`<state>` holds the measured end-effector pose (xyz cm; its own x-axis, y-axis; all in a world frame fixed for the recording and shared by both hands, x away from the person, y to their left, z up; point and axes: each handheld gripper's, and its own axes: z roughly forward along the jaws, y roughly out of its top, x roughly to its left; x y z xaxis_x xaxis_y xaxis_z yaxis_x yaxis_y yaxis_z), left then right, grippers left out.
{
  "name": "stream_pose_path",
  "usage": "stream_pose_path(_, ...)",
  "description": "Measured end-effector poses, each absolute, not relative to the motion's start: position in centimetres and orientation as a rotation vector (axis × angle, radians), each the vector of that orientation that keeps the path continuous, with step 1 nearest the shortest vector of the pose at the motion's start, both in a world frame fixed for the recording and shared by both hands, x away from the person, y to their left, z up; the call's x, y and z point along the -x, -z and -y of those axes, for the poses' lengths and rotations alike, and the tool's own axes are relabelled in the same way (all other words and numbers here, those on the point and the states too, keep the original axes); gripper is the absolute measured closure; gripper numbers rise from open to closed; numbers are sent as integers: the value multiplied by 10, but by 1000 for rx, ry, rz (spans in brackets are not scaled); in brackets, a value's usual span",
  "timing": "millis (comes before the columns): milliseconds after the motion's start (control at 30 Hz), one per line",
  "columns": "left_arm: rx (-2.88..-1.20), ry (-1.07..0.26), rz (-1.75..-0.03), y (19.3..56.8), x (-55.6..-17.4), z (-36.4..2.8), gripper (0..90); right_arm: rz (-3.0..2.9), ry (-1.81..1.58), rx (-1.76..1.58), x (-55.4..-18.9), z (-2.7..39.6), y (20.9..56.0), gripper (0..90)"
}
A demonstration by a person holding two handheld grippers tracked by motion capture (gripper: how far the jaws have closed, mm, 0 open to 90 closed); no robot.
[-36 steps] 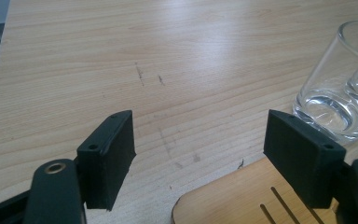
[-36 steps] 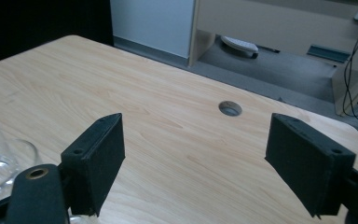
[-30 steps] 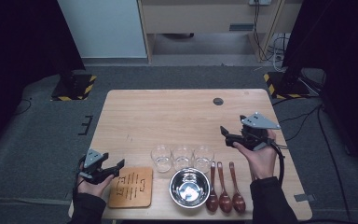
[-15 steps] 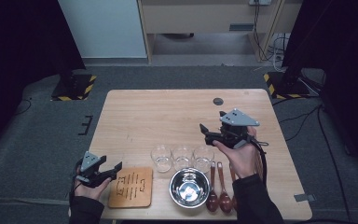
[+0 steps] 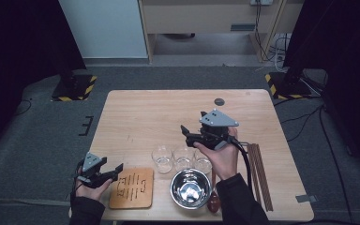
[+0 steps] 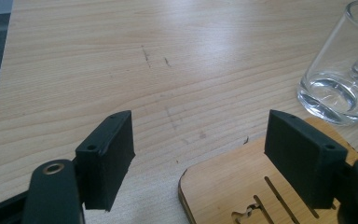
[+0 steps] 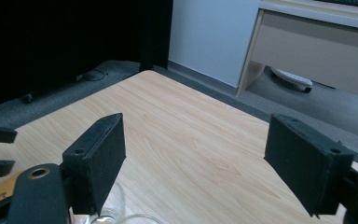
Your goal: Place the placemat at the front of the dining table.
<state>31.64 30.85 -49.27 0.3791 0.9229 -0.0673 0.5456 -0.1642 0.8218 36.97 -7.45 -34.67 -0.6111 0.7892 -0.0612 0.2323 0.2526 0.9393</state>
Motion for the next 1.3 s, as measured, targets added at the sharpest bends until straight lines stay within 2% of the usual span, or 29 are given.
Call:
stream_pose_path(567, -1836, -583, -1274, 494, -316, -309, 263, -2046, -1389, -864, -361, 26, 355, 205)
stream_pose_path(1300, -1833, -580, -1271, 495, -316, -310, 268, -2147, -1430, -815, -342, -30, 389, 215)
